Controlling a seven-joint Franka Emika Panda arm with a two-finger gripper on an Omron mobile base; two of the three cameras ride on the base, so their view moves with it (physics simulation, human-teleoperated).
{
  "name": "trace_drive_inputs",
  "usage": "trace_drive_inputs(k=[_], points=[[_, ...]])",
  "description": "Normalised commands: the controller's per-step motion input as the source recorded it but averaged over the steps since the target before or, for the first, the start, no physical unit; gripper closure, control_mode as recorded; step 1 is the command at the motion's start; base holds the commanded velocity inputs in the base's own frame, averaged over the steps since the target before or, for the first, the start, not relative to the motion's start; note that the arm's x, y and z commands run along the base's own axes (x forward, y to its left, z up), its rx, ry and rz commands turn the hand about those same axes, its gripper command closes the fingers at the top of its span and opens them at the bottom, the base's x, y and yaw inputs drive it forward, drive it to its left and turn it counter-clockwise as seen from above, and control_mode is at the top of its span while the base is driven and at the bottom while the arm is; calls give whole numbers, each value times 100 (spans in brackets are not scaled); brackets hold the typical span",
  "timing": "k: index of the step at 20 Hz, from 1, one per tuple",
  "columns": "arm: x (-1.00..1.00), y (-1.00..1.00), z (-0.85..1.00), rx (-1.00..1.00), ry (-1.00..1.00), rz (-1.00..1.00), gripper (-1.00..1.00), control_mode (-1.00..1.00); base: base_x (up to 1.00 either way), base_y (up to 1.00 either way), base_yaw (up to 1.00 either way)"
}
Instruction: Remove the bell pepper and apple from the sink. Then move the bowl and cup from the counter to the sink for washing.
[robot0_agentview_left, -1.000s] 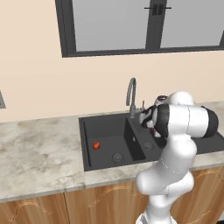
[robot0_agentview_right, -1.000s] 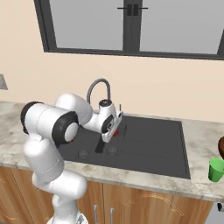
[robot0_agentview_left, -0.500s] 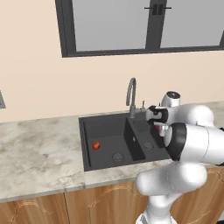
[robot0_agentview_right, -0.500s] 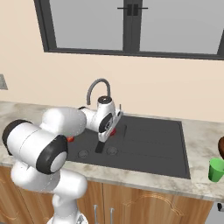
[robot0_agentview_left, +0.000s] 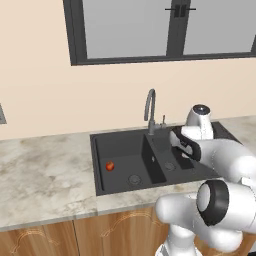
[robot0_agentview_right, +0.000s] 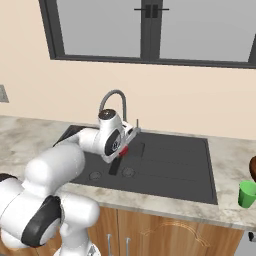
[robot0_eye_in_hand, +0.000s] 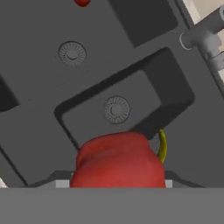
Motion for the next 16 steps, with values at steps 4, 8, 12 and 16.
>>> trace_drive_inputs(k=[4, 8, 12, 16], points=[[-50, 26, 17, 5, -15, -34, 100, -100, 0, 0, 0], [-43, 36, 17, 12, -5, -26, 100, -100, 0, 0, 0], [-34, 41, 19, 16, 0, -17, 100, -100, 0, 0, 0], [-33, 42, 19, 18, 0, -13, 100, -100, 0, 0, 0]])
